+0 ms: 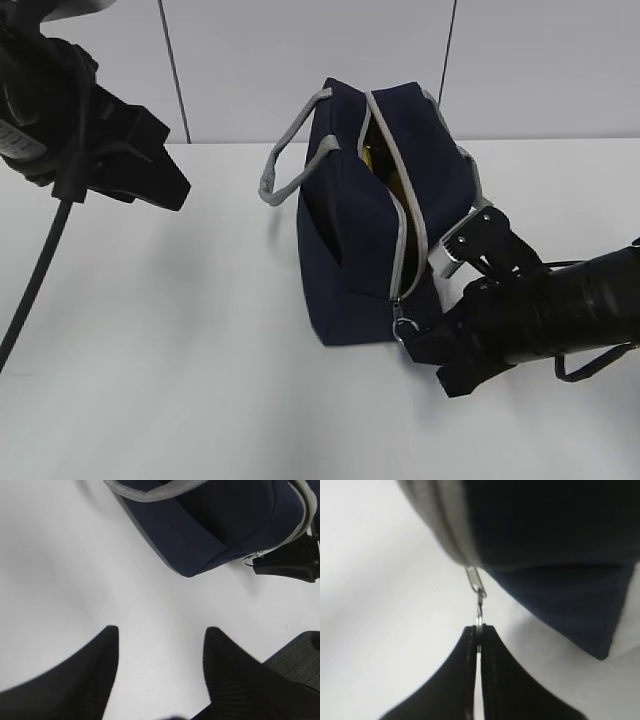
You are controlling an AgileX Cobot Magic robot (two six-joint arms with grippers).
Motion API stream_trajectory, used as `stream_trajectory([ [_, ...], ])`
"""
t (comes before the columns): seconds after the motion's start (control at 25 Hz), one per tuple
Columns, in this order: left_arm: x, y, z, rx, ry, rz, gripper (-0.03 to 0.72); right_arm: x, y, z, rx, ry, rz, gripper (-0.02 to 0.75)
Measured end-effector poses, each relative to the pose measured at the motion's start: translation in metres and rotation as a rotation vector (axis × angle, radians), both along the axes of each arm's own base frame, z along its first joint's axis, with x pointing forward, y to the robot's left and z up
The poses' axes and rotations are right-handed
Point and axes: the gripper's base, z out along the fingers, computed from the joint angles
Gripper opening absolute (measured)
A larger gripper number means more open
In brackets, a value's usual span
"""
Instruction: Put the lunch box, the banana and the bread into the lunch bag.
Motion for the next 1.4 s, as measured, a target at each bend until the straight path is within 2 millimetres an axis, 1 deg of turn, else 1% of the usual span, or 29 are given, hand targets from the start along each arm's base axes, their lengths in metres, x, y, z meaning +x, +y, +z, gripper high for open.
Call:
stream_trajectory([
  [0.16, 0.0, 0.0, 0.0, 0.004, -0.004, 0.0, 0.389, -0.004, -0.001, 0.002, -0.017, 0.026, 0.017, 0.0],
  [0.48, 0.001, 0.0, 0.0, 0.003, -0.009, 0.001, 0.388, -0.008, -0.002, 0.027, -0.003, -0.042, 0.016, 0.0],
  [0.96, 0.001, 0.0, 0.0, 0.002, -0.011, 0.002, 0.386, -0.016, -0.002, 0.053, 0.02, -0.123, 0.038, 0.0],
  [1.4, 0.001, 0.0, 0.001, -0.001, -0.017, 0.004, 0.385, -0.018, -0.003, 0.067, 0.031, -0.176, 0.042, 0.0],
])
